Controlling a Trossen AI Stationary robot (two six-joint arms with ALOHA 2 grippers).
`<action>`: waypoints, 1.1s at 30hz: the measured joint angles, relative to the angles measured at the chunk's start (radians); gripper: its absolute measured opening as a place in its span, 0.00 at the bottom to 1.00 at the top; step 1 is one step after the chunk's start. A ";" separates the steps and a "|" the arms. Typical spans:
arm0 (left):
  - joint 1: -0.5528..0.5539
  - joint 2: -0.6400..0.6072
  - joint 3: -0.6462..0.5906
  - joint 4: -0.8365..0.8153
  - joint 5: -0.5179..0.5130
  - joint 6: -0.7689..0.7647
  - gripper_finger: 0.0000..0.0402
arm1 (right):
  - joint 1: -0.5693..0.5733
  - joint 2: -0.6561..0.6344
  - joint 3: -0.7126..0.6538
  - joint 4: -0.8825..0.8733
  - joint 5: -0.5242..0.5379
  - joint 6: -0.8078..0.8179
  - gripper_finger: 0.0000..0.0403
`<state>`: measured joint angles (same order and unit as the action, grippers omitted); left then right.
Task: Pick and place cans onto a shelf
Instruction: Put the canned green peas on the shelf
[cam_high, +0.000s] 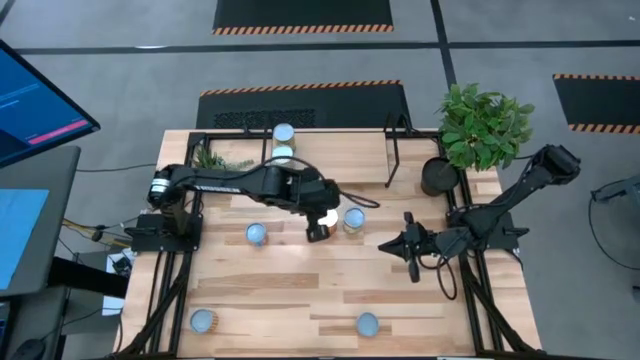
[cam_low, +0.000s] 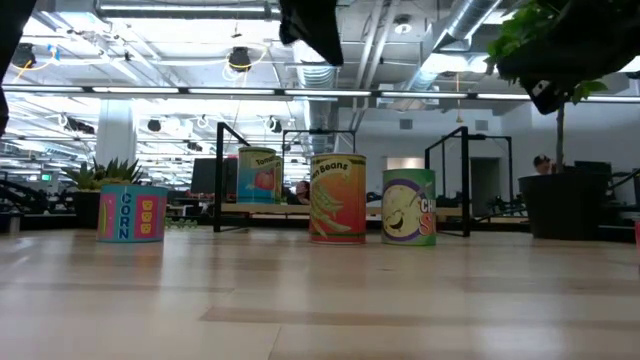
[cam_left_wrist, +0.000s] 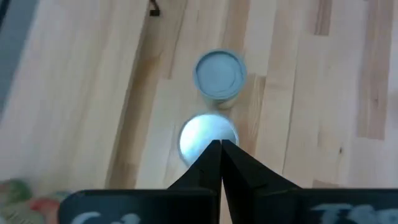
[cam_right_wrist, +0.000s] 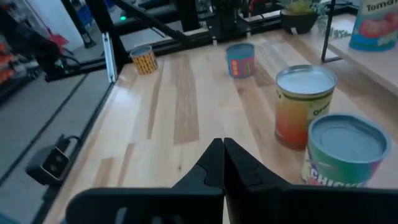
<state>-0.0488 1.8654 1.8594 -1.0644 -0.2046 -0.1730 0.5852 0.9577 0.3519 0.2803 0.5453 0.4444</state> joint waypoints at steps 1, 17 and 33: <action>0.009 0.013 0.000 -0.004 0.017 0.007 0.01 | 0.004 0.001 0.000 0.000 0.000 0.013 0.03; 0.117 0.169 0.001 -0.028 0.096 0.143 0.30 | 0.031 0.005 -0.001 -0.014 0.005 0.083 0.03; 0.141 0.239 0.005 -0.050 0.133 0.189 0.28 | 0.030 0.009 -0.001 -0.009 0.005 0.117 0.03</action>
<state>0.0923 2.1044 1.8641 -1.1144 -0.0712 0.0159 0.6151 0.9665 0.3511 0.2709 0.5503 0.5610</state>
